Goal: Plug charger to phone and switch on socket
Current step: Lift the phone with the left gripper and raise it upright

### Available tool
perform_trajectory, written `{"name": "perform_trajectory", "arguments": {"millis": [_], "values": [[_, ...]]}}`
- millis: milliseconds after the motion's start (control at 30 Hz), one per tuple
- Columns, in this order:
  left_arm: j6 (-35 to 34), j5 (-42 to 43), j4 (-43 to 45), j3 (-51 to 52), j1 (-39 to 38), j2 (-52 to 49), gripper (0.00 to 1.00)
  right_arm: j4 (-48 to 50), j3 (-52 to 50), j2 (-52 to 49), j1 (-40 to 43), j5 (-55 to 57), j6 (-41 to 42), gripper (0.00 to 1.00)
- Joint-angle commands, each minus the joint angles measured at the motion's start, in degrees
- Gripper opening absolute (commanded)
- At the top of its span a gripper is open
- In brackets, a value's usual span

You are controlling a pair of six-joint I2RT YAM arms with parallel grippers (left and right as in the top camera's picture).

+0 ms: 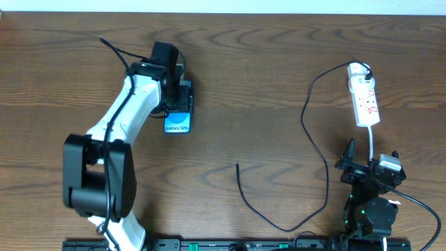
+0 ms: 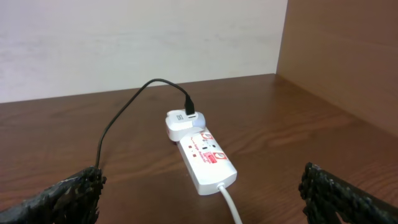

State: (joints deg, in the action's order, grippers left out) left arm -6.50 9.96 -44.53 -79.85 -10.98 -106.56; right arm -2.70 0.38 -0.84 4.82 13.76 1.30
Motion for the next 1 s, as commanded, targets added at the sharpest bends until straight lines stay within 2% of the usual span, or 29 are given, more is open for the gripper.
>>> {"name": "perform_trajectory", "arguments": {"millis": [0, 333, 500, 667, 967], "values": [[-1.8, 6.4, 0.0, -1.9, 0.1, 3.5, 0.07, -0.2, -0.1, 0.5, 0.3, 0.5, 0.8, 0.99], [-7.9, 26.0, 0.7, -1.9, 0.3, 6.7, 0.07, -0.2, -0.1, 0.5, 0.3, 0.5, 0.8, 0.99], [-12.1, 40.3, 3.6, -1.9, 1.8, 6.7, 0.07, -0.2, -0.1, 0.5, 0.3, 0.5, 0.8, 0.99], [-21.1, 52.3, 8.8, -1.9, 4.4, 6.7, 0.07, -0.2, -0.1, 0.5, 0.3, 0.5, 0.8, 0.99], [-40.7, 64.5, 17.8, -1.9, 8.1, 6.7, 0.07, -0.2, -0.1, 0.5, 0.3, 0.5, 0.8, 0.99]]}}
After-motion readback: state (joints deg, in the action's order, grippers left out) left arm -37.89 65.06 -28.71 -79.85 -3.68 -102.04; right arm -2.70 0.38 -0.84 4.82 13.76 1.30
